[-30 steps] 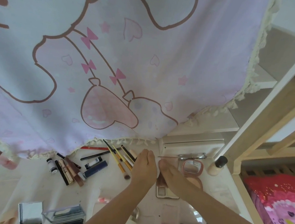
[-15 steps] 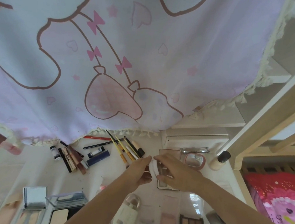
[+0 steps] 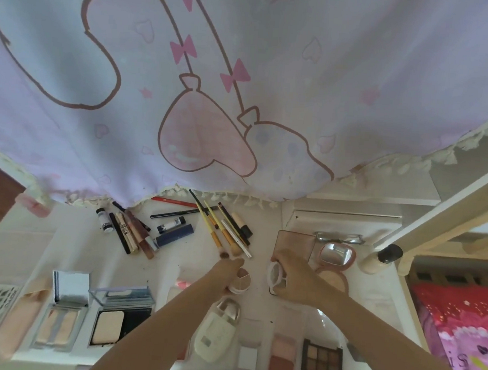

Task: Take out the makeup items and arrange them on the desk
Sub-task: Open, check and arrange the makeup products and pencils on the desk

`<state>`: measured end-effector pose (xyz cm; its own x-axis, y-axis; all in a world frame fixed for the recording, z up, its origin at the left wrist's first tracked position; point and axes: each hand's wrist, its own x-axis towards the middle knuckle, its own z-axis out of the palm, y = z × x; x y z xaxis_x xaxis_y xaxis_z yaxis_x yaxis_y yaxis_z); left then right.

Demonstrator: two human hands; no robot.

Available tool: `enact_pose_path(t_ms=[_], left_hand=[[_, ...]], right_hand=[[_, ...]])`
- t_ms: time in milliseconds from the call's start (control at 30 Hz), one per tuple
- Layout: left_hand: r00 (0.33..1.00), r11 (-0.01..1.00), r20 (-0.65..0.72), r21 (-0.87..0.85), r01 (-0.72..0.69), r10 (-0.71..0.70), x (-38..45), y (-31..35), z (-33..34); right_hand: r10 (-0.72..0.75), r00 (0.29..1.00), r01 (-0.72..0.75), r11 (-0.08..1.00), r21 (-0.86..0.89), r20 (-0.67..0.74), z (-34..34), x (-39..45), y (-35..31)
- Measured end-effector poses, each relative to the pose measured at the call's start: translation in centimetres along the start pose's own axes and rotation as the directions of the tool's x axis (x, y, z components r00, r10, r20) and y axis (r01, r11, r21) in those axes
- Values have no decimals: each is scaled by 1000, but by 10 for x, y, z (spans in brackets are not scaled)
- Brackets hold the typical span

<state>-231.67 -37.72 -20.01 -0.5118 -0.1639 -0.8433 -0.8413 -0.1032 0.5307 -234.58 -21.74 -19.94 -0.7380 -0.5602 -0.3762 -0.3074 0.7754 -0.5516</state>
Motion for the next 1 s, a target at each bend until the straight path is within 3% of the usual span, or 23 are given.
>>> enact_pose_path(t_ms=[100, 267, 467, 500, 600, 700, 800, 1000], left_hand=[[996, 977, -51, 204, -62, 74, 5, 0, 1], [993, 925, -29, 368, -96, 115, 6, -3, -2], [974, 792, -14, 585, -175, 225, 10, -8, -7], [967, 728, -3, 659, -188, 253, 12, -10, -8], [956, 685, -38, 706, -180, 291, 6, -10, -10], [962, 640, 23, 743, -198, 272, 6, -12, -11], [960, 666, 7, 719, -199, 278, 10, -16, -13], [851, 512, 12, 794, -328, 525, -4, -18, -28]], right_hand=[[4, 994, 7, 995, -104, 107, 10, 3, 0], [8, 979, 45, 966, -253, 202, 15, 5, -8], [-6, 965, 106, 925, -365, 264, 15, 4, -13], [-11, 963, 116, 918, -379, 269, 17, 6, -13], [-20, 957, 143, 902, -408, 290, 22, 11, -11], [-17, 954, 146, 900, -411, 300, 24, 15, -7], [-9, 955, 130, 910, -394, 295, 23, 17, -6], [10, 975, 64, 944, -325, 221, 11, 18, -13]])
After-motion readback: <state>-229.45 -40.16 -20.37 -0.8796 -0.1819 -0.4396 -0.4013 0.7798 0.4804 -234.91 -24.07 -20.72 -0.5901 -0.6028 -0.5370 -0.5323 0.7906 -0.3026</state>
